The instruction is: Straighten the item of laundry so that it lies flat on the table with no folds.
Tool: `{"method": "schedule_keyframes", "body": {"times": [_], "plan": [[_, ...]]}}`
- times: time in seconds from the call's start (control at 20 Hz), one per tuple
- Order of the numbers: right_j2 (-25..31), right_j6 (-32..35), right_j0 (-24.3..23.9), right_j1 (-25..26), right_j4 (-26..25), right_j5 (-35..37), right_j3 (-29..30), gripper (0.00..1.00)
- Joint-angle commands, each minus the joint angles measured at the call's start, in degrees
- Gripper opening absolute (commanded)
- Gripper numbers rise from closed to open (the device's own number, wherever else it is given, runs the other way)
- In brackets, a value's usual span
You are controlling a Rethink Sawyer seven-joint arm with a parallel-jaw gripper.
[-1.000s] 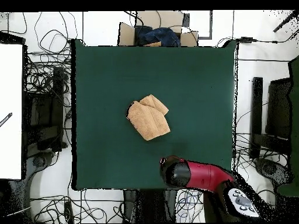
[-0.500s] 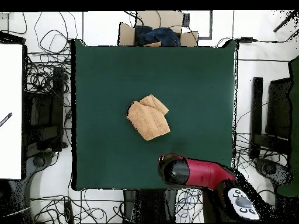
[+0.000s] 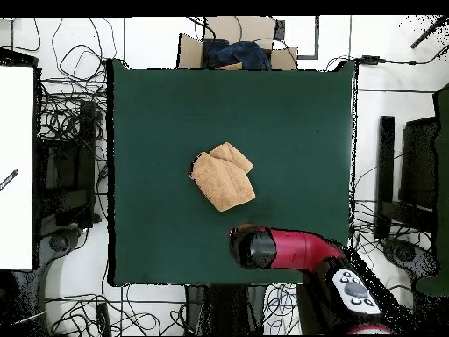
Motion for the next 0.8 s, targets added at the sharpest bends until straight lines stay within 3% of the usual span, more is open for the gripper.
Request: {"method": "schedule_keyframes", "body": {"times": [0.05, 0.8], "plan": [[8.07, 1.62, 2.26, 5.43, 1.14, 3.12, -7.34, 1.00], [9.12, 2.25, 3.87, 9.34, 1.56, 4.94, -13.35, 1.00]]}}
